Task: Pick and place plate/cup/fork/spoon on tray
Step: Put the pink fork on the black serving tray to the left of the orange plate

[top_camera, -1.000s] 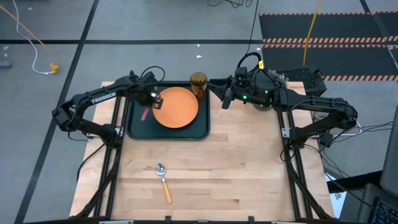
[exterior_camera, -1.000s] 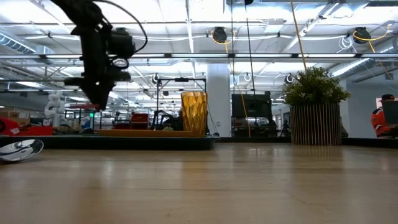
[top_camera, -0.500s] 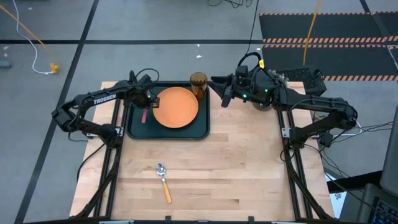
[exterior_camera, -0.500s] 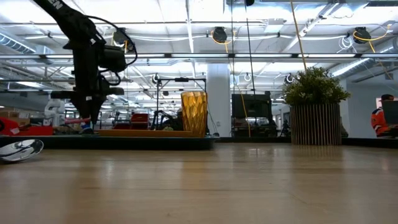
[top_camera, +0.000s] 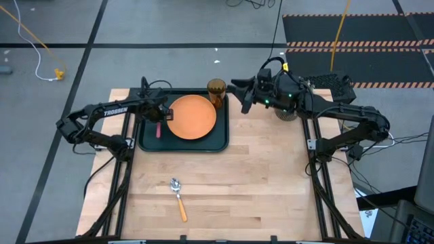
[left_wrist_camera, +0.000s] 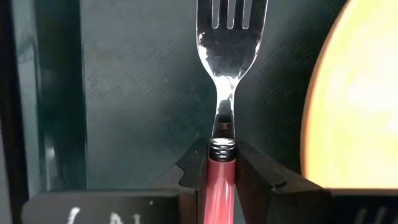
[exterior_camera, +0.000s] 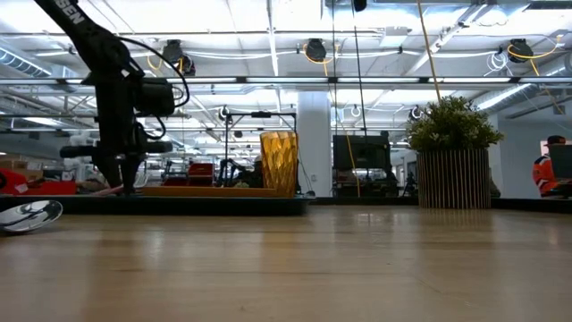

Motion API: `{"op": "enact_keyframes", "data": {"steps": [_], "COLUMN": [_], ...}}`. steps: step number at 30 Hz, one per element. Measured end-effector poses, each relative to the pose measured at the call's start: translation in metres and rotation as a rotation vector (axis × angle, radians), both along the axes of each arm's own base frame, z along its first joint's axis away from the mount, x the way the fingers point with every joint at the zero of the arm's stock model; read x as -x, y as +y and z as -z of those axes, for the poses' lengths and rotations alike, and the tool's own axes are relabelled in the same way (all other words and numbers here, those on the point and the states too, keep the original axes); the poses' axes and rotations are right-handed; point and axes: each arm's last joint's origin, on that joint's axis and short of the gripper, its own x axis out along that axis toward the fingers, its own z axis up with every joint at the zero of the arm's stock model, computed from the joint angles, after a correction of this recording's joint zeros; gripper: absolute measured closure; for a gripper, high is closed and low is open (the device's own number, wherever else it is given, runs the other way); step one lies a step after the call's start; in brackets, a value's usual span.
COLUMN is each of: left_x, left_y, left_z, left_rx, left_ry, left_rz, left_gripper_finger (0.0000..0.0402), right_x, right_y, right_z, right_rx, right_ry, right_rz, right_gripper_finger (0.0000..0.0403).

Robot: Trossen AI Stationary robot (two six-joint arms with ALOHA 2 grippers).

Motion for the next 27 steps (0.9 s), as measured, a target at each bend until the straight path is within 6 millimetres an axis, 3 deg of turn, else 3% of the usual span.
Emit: {"op": "enact_keyframes", "data": {"steps": [27], "left_x": [-0.015], "left_y": [-0.011], "left_z": [0.006], "left_rx": [-0.106], "left_ry": [-0.005], "left_rz": [0.037], "left_gripper_finger": [0.0336], "right_x": [0.019], "right_y": [-0.018], "right_z": [-0.011], "right_rx": [0.01], "right_ry": [-0.034], "right_rz": [0.034], "right_gripper_finger": [0.0232]}}
